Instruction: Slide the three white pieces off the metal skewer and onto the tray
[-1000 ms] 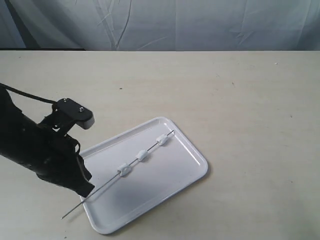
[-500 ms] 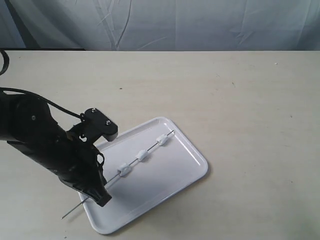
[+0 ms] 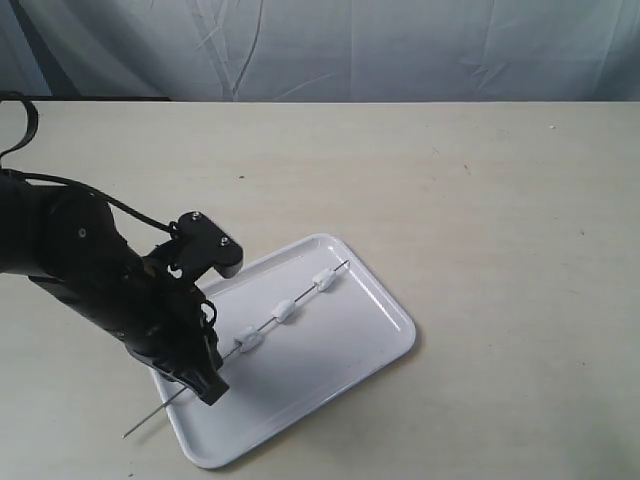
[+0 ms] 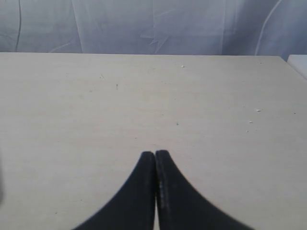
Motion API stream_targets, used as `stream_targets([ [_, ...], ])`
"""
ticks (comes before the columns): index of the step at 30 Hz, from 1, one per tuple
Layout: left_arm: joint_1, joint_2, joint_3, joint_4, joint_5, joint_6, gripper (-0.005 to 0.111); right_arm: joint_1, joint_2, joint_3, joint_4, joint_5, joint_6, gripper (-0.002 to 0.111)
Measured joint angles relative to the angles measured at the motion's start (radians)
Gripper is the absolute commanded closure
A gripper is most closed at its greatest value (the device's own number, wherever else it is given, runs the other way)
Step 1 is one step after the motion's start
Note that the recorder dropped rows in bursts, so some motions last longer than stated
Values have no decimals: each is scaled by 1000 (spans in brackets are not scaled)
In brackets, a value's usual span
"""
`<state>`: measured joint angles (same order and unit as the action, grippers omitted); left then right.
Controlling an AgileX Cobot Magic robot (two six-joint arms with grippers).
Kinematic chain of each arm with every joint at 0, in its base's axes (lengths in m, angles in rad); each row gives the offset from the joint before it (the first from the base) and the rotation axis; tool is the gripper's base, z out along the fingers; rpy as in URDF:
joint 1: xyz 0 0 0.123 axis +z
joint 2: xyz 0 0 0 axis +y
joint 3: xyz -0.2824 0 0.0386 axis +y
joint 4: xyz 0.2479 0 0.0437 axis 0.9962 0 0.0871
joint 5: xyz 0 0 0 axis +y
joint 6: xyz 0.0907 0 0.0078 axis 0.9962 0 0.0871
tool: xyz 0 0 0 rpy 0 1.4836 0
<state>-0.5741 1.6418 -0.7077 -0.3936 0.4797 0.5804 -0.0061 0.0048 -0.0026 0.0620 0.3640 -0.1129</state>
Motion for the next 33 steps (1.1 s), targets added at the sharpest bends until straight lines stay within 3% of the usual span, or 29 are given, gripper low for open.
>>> stream_targets([
  [22, 0, 50, 0, 4, 58, 0, 77, 0, 0, 0, 0, 0, 0, 109],
  [28, 0, 64, -5, 4, 52, 0, 87, 0, 0, 0, 0, 0, 0, 109],
  [33, 0, 69, -7, 4, 50, 0, 103, 0, 0, 0, 0, 0, 0, 109],
])
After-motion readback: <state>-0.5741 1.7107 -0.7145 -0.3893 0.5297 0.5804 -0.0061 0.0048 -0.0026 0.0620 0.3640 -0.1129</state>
